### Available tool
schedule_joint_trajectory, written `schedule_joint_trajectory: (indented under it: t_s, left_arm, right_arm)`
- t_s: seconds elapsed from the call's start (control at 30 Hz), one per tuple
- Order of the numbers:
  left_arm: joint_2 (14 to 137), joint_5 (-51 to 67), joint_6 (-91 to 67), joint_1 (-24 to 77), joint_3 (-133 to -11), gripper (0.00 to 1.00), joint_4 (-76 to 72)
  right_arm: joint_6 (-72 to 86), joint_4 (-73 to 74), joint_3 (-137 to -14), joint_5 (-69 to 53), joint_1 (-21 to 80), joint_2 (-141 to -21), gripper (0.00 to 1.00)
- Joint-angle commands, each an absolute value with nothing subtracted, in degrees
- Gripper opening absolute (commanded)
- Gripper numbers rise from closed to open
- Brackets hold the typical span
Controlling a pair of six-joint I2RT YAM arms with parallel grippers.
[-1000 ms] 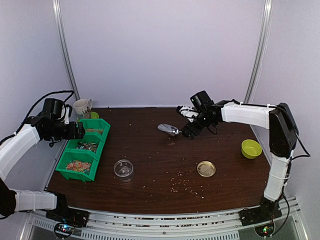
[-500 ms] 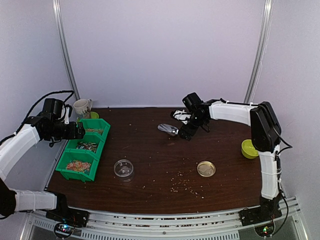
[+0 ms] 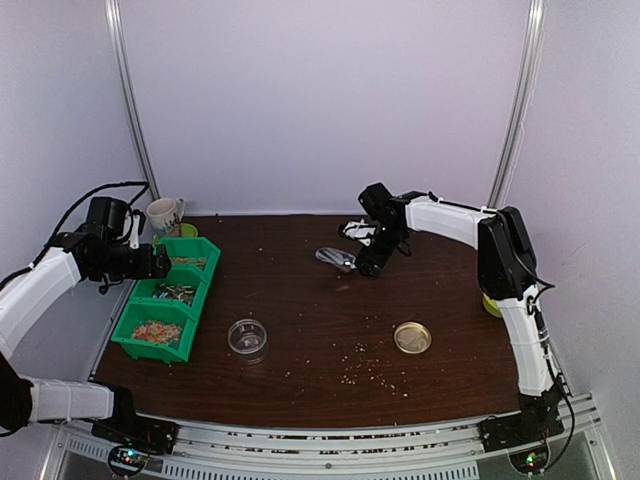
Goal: Pack the candies
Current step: Pick up the spatula from the center of the board.
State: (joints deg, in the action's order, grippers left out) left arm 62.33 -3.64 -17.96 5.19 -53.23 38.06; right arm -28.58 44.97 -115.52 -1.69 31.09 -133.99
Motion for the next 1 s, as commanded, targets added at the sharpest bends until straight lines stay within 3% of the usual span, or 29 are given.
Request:
schedule_joint_trajectory:
  t_s: [0.0,0.3,0.8,0.97]
  left_arm:
    - [62.7,-3.1,-17.8,4.6,-54.6,0.98,37.5]
    - [63.1,-2.7,-17.7,4.6,-54.7,0.98,37.6]
    - [63.8,-2.5,-17.7,4.6,-54.8,0.98,37.5]
    - [64.2,-2.0,-17.7,4.7,-55.0,0.98,37.6]
  right_arm:
    - [-29.6,50.4,-119.9,-2.9,30.8,-135.9,0.95]
    - [-31.9,57.3,-127.4,-5.6,30.9,-140.5,0.91]
    - [-34.7,60.6,-129.9,-2.4,33.6,-143.9,0.82]
    - [-35.5,61.6,-129.9,-3.9,33.7,-143.7,0.72]
